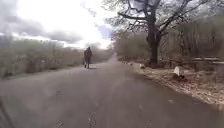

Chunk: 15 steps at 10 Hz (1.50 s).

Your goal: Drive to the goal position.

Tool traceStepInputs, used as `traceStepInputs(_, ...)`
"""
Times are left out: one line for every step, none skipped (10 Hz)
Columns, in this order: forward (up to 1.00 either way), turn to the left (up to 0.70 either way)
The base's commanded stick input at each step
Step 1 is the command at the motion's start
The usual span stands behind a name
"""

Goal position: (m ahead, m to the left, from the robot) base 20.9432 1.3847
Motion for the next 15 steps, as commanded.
traceStepInputs(0.70, 0.00)
traceStepInputs(0.70, 0.00)
traceStepInputs(0.70, 0.00)
traceStepInputs(0.70, 0.00)
traceStepInputs(0.70, 0.00)
traceStepInputs(0.70, 0.00)
traceStepInputs(0.70, 0.00)
traceStepInputs(0.70, 0.00)
traceStepInputs(0.70, 0.00)
traceStepInputs(0.70, 0.00)
traceStepInputs(0.70, 0.00)
traceStepInputs(0.70, 0.00)
traceStepInputs(0.70, 0.00)
traceStepInputs(0.70, 0.00)
traceStepInputs(0.70, 0.00)
